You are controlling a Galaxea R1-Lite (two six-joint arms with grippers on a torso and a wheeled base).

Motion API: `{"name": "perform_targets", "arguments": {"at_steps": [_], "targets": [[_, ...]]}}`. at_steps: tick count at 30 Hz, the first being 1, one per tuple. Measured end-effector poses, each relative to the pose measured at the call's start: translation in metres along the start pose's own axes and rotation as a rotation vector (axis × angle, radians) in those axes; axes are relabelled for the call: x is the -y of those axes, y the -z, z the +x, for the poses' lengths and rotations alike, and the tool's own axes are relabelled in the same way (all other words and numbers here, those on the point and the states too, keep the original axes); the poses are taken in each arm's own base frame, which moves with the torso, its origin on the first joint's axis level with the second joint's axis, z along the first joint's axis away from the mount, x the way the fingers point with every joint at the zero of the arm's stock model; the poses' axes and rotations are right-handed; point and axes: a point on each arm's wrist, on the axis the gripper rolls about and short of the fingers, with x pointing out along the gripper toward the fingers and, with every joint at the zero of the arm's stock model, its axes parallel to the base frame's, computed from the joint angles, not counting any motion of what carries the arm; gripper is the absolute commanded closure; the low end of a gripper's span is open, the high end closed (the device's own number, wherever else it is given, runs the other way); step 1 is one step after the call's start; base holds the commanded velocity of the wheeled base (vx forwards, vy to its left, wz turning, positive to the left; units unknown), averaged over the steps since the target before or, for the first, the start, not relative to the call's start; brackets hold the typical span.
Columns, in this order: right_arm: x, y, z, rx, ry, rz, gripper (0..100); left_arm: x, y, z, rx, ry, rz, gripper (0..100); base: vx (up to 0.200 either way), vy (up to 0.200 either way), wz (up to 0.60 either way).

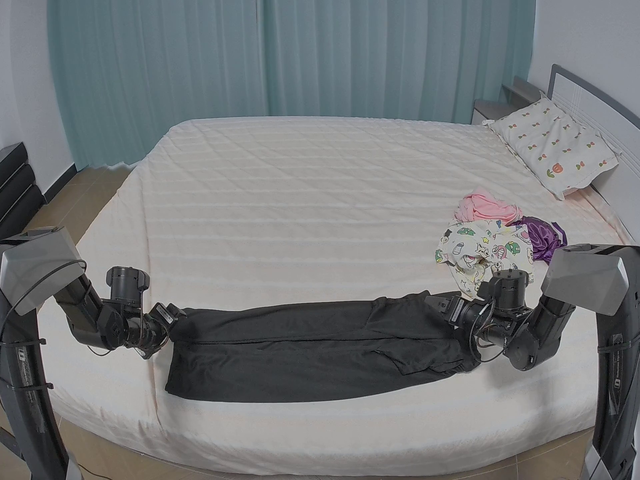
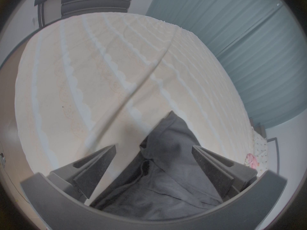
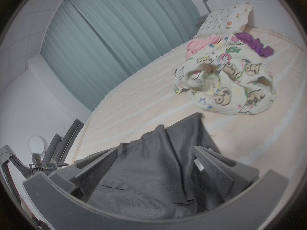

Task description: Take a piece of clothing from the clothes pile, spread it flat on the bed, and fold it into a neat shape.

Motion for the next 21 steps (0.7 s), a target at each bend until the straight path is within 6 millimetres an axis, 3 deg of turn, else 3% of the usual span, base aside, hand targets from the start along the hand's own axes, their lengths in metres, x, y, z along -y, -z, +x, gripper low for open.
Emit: {"name": "perform_targets", "arguments": {"at_steps": [11, 12, 21], "targets": [[-0.003, 0.005, 0.029, -0.100, -0.012, -0.017, 0, 0.003, -0.001, -0.004, 0.000, 0.024, -0.017, 0, 0.000, 0.000, 0.00], [-0.002, 0.005, 0.031, -0.100, -0.013, -0.018, 100, 0.003, -0.001, -0.004, 0.000, 0.025, -0.016, 0, 0.000, 0.000, 0.00], [0.005, 0.009, 0.031, -0.119, 0.014, -0.009, 100, 0.003, 0.002, -0.004, -0.007, 0.021, -0.011, 0, 0.000, 0.000, 0.00]]}}
